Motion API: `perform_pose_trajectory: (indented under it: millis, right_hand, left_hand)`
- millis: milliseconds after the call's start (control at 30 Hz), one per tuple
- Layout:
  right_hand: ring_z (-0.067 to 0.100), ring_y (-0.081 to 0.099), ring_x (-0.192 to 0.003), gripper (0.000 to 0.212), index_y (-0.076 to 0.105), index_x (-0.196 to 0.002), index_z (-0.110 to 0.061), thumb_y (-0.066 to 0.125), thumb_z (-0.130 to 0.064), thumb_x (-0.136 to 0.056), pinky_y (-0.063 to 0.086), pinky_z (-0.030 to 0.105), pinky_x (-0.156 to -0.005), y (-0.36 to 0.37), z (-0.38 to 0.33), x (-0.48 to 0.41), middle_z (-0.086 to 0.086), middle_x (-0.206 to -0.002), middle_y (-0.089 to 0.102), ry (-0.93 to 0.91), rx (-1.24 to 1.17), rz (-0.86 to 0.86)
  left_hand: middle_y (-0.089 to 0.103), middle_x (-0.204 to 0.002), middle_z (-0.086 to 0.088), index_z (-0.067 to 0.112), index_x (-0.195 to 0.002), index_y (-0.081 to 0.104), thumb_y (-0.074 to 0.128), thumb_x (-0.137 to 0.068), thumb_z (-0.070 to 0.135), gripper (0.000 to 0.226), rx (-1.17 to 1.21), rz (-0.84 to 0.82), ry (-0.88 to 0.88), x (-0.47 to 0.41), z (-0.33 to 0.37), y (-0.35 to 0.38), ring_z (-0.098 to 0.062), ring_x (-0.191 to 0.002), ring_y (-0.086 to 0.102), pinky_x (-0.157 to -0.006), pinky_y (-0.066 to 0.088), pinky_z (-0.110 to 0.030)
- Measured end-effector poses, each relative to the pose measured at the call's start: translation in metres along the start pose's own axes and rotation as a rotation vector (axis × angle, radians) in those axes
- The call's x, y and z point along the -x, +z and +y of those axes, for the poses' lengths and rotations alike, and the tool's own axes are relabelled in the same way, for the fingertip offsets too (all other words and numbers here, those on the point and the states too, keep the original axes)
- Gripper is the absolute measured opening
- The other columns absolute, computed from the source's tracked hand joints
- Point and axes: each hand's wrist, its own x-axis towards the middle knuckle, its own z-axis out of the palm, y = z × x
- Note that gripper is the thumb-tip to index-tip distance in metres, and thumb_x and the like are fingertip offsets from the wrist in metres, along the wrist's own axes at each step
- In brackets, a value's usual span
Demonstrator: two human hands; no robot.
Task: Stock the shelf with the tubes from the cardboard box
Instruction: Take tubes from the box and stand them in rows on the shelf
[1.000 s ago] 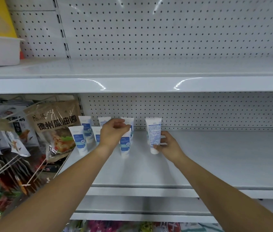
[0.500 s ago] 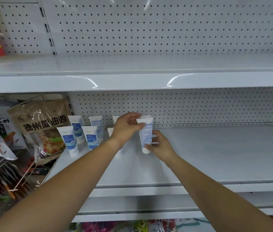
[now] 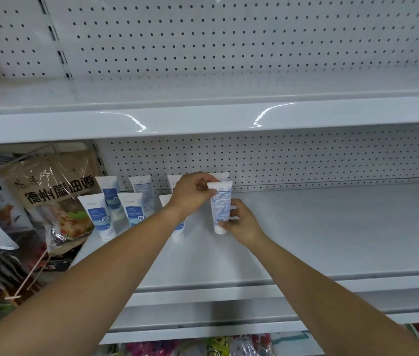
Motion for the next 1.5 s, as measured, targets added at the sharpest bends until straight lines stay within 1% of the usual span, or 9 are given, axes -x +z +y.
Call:
perform_pose_trajectory:
  millis: [167, 300, 500, 700, 867, 1000, 1233, 1400, 1500]
  right_hand:
    - [0.021, 0.065, -0.099, 0.048, 0.054, -0.114, -0.028, 0.081, -0.013, -0.076, 0.054, 0.043, -0.091, 0.001, 0.005, -0.006, 0.002, -0.109, 0.066, 0.003, -0.002, 0.002]
    - [0.021, 0.066, -0.097, 0.049, 0.054, -0.115, -0.025, 0.081, -0.015, -0.076, 0.054, 0.041, -0.090, 0.003, 0.007, -0.008, 0.004, -0.107, 0.067, 0.007, -0.001, -0.004]
    - [0.023, 0.065, -0.097, 0.047, 0.055, -0.111, -0.026, 0.081, -0.013, -0.074, 0.054, 0.042, -0.090, 0.004, 0.010, -0.008, 0.004, -0.106, 0.067, 0.016, -0.006, -0.007]
    - [0.025, 0.065, -0.099, 0.043, 0.053, -0.108, -0.026, 0.078, -0.007, -0.078, 0.054, 0.037, -0.087, 0.006, 0.013, -0.007, 0.004, -0.108, 0.065, 0.015, -0.004, -0.009]
    - [0.017, 0.065, -0.094, 0.044, 0.051, -0.099, -0.037, 0.077, -0.008, -0.079, 0.052, 0.031, -0.085, 0.008, 0.017, -0.005, 0.000, -0.106, 0.065, 0.028, 0.015, -0.021]
    - [0.013, 0.064, -0.091, 0.042, 0.052, -0.100, -0.033, 0.075, -0.007, -0.079, 0.050, 0.024, -0.080, 0.005, 0.017, -0.007, 0.001, -0.106, 0.066, 0.028, 0.028, -0.018]
    - [0.013, 0.066, -0.097, 0.041, 0.051, -0.112, -0.026, 0.075, -0.011, -0.082, 0.053, 0.029, -0.088, 0.007, 0.025, -0.009, -0.001, -0.110, 0.065, 0.048, 0.042, -0.033]
    - [0.010, 0.066, -0.095, 0.039, 0.052, -0.112, -0.025, 0.075, -0.014, -0.083, 0.050, 0.020, -0.082, 0.003, 0.022, -0.005, -0.004, -0.106, 0.067, 0.048, 0.079, -0.045]
    - [0.011, 0.068, -0.094, 0.042, 0.057, -0.115, -0.025, 0.078, -0.016, -0.080, 0.052, 0.022, -0.084, -0.006, 0.017, -0.003, -0.005, -0.105, 0.069, 0.059, 0.120, -0.069]
  left_hand:
    - [0.072, -0.091, 0.009, 0.025, -0.094, 0.071, 0.075, -0.081, 0.001, 0.028, -0.021, -0.018, 0.014, -0.005, -0.003, 0.000, -0.003, -0.080, 0.068, -0.075, 0.052, -0.013]
    - [0.074, -0.096, 0.011, 0.029, -0.096, 0.072, 0.073, -0.082, -0.001, 0.033, -0.067, -0.050, 0.047, -0.009, -0.006, 0.000, -0.005, -0.085, 0.070, -0.082, 0.055, -0.018]
    - [0.070, -0.089, 0.016, 0.025, -0.094, 0.071, 0.072, -0.082, -0.002, 0.030, -0.123, -0.084, 0.039, -0.009, -0.006, -0.001, 0.011, -0.073, 0.064, -0.070, 0.045, -0.004]
    - [0.069, -0.090, 0.012, 0.021, -0.094, 0.071, 0.070, -0.082, -0.003, 0.026, -0.221, -0.101, 0.048, -0.010, -0.007, 0.003, 0.008, -0.077, 0.060, -0.067, 0.040, 0.000]
    - [0.070, -0.094, 0.007, 0.016, -0.098, 0.072, 0.067, -0.083, -0.004, 0.025, -0.245, -0.106, 0.055, -0.006, -0.012, 0.008, -0.005, -0.082, 0.063, -0.070, 0.042, -0.003]
    - [0.070, -0.096, 0.007, 0.017, -0.098, 0.072, 0.068, -0.083, -0.002, 0.024, -0.254, -0.103, 0.044, -0.008, -0.012, 0.009, -0.007, -0.085, 0.064, -0.072, 0.043, -0.007]
    - [0.069, -0.101, 0.004, 0.016, -0.101, 0.070, 0.066, -0.085, -0.002, 0.025, -0.295, -0.105, 0.059, -0.007, -0.011, 0.010, -0.008, -0.087, 0.061, -0.070, 0.040, -0.003]
    - [0.069, -0.107, -0.001, 0.013, -0.107, 0.069, 0.066, -0.086, -0.001, 0.026, -0.317, -0.121, 0.067, -0.004, -0.011, 0.009, -0.016, -0.095, 0.065, -0.086, 0.051, -0.024]
    - [0.070, -0.112, 0.000, 0.014, -0.114, 0.069, 0.066, -0.085, -0.001, 0.033, -0.354, -0.122, 0.089, -0.002, -0.010, 0.010, -0.016, -0.100, 0.065, -0.092, 0.052, -0.030]
